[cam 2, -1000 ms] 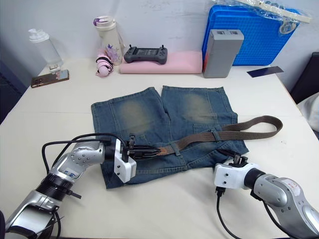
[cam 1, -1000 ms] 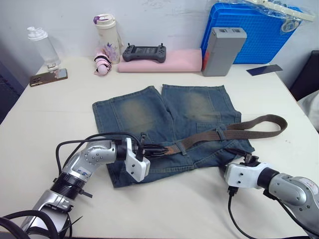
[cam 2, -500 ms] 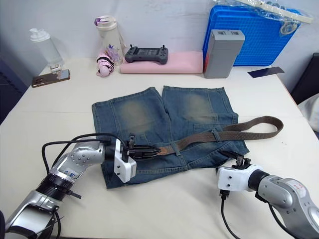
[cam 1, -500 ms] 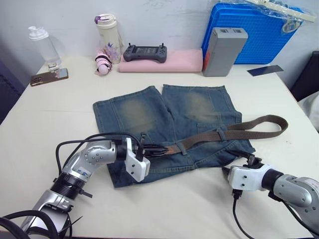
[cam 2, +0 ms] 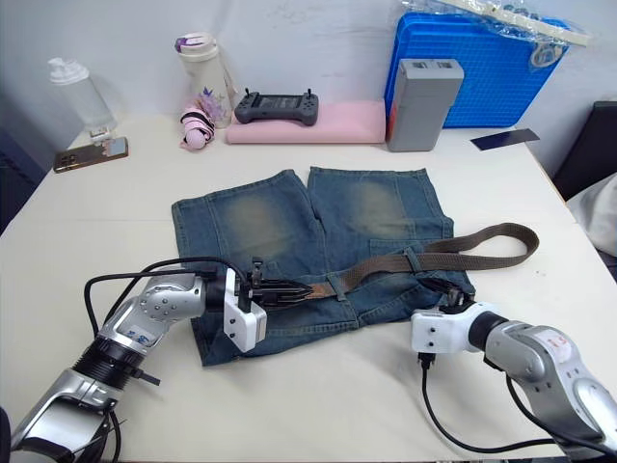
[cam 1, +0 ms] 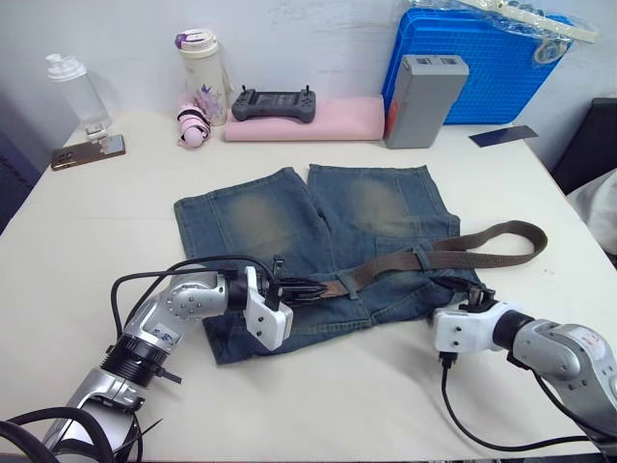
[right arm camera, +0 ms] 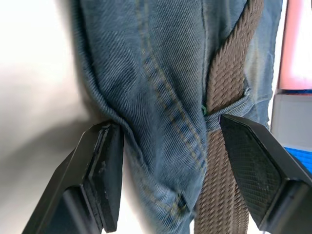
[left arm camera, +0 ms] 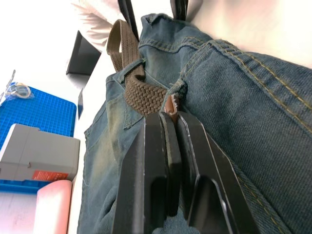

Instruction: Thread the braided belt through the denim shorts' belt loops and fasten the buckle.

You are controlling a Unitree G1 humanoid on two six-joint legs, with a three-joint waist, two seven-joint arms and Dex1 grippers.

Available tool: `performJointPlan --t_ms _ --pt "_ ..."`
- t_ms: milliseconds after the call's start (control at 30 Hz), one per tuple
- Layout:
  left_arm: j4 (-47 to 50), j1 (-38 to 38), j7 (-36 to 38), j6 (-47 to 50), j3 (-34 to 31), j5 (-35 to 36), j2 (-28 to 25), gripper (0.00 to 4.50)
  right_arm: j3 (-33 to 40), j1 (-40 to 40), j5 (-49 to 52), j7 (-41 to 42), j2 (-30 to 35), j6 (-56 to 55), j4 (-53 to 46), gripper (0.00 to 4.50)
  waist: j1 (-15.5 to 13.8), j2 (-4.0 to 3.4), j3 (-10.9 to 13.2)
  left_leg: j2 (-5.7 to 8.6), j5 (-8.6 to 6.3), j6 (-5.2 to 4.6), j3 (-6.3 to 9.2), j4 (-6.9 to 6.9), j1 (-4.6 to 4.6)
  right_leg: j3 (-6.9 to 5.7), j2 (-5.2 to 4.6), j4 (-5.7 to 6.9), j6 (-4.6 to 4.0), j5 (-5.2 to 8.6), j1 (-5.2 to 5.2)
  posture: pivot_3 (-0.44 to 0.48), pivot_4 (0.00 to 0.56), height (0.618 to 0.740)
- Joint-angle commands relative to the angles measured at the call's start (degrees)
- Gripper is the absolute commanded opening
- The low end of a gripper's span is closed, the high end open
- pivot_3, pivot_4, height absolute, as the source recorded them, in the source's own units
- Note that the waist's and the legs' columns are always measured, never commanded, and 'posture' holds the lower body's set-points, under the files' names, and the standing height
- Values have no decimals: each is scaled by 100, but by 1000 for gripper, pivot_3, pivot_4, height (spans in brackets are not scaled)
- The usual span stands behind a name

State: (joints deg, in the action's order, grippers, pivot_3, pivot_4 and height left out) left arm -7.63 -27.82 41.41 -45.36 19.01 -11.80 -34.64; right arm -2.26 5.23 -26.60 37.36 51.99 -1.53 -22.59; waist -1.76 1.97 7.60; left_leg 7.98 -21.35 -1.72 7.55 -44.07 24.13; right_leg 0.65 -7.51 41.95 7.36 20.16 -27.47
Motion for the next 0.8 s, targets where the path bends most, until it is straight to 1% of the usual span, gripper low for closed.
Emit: performJointPlan --t_ms 33,100,133,167,200,233,300,400,567,800 --pt "67 -44 -78 -2 -76 -22 10 0 -468 131 -173 284 -146 229 268 2794 30 8 -5 0 0 1 1 1 0 -1 0 0 -1 0 0 0 150 661" --pt "70 -44 -87 1 -95 -30 -3 0 -461 180 -171 342 -164 301 273 2053 41 8 -5 -1 -1 1 1 1 0 -1 1 0 -1 1 0 0 150 661" --pt "72 -41 -89 1 -102 -31 -11 0 -462 203 -160 368 -168 337 277 1457 40 8 -5 -1 -1 1 1 0 -1 -1 1 2 -1 1 0 0 150 661" --pt "79 -33 -93 2 -109 -35 -18 0 -454 221 -144 373 -179 367 275 1067 40 8 -5 -1 0 2 1 0 -2 -1 1 2 -1 1 0 0 150 661" --pt "91 -19 -100 0 -119 -42 -30 0 -439 244 -111 384 -204 422 267 477 40 8 -5 -1 0 2 1 0 -2 -1 1 2 -1 1 0 0 150 661" --pt "103 -6 -106 0 -128 -48 -40 0 -421 262 -90 382 -231 476 260 20 41 8 -5 -1 0 3 1 0 -2 -1 1 2 -1 1 0 0 150 661" --pt "126 15 -110 -3 -147 -45 -70 0 -370 288 -82 339 -294 573 265 20 40 10 -6 -1 0 3 1 0 -2 -1 1 2 -1 1 0 0 150 661" --pt "215 89 -94 -61 -217 -28 -211 0 -100 295 -10 186 -482 941 359 20 40 12 -8 -1 0 3 2 0 -2 -1 1 2 -1 0 0 0 150 661" --pt "252 327 -75 -493 -338 -36 -645 0 670 189 89 -168 -543 1550 663 20 3 1 -2 5 0 1 1 -1 0 1 -4 2 -1 0 0 0 150 661" --pt "323 801 -45 -903 -398 115 -1165 0 1262 296 97 -472 -409 1938 949 20 -261 -49 21 22 -8 -18 1 -2 10 3 -15 -3 -1 0 -7 0 150 661"
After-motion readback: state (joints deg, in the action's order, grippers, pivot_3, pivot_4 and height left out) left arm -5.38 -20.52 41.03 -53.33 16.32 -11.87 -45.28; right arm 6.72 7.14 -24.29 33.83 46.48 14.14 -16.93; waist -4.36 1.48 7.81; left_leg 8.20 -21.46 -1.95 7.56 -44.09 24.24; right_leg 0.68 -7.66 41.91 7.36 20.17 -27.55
